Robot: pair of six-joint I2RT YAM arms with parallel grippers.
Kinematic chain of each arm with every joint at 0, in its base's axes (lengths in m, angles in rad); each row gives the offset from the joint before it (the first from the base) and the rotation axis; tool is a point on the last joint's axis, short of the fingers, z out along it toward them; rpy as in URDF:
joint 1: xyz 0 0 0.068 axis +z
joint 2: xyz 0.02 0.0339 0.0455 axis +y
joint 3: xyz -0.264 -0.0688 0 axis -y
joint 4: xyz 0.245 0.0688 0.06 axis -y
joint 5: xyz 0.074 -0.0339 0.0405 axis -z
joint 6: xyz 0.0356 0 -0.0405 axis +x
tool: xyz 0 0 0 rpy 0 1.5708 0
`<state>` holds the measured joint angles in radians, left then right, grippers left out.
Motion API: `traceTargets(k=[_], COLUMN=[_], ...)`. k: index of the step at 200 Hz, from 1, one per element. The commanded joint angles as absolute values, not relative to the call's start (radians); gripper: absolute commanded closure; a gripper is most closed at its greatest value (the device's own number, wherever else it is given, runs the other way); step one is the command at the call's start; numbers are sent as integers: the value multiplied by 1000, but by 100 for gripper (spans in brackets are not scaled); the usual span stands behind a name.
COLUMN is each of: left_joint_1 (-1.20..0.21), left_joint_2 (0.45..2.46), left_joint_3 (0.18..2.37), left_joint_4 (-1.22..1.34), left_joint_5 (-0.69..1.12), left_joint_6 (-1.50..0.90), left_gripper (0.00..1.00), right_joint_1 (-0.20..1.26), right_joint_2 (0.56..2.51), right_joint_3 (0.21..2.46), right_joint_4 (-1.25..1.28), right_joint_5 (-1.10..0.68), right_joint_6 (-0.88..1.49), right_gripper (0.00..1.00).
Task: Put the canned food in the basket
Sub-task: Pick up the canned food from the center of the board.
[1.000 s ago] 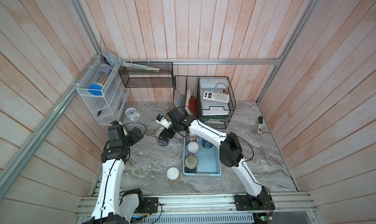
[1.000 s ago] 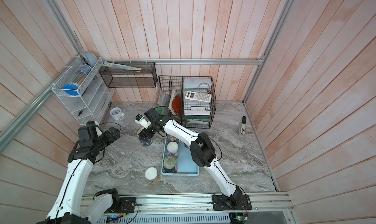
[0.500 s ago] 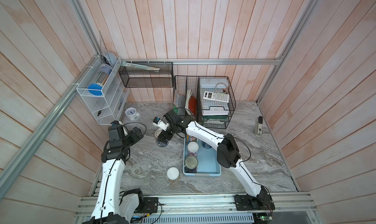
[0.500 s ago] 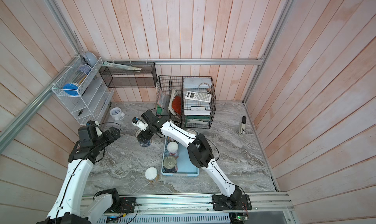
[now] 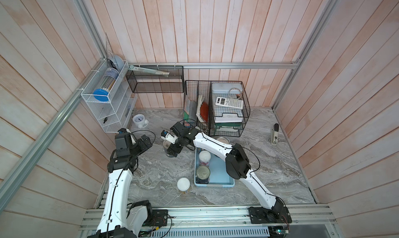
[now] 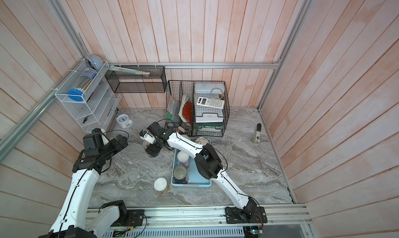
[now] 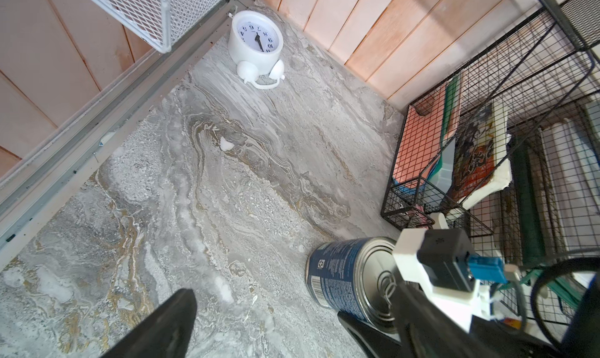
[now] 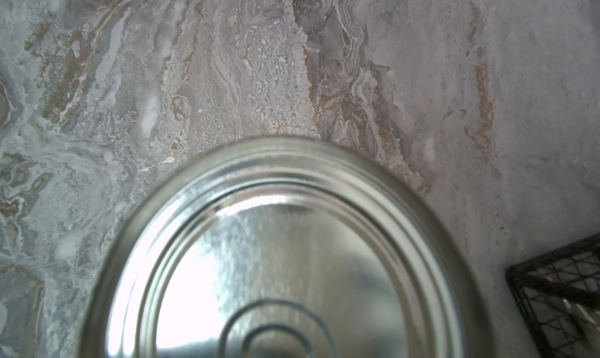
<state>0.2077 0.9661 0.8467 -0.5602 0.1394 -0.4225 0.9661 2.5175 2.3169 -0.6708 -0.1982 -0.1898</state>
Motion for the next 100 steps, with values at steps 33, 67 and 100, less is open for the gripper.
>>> traceTargets(k=[33, 67, 100], left_joint_1=[213, 213, 213], left_joint_2=[947, 946, 946], left_joint_3=[830, 829, 829], left_joint_4=[-539, -538, -536], left_joint_5=[161, 158, 160], left_joint_6=[-412, -410, -411], left_gripper=[0, 0, 0], right_joint_1=[974, 976, 980], right_joint_2=[2520, 2483, 2388], right_joint_3=[2309, 2289, 2233], right_joint_4=[-627, -623, -602], right_joint_5=[-229, -230, -193], right_joint_6=[-170, -181, -178], right_gripper=[48, 69, 78])
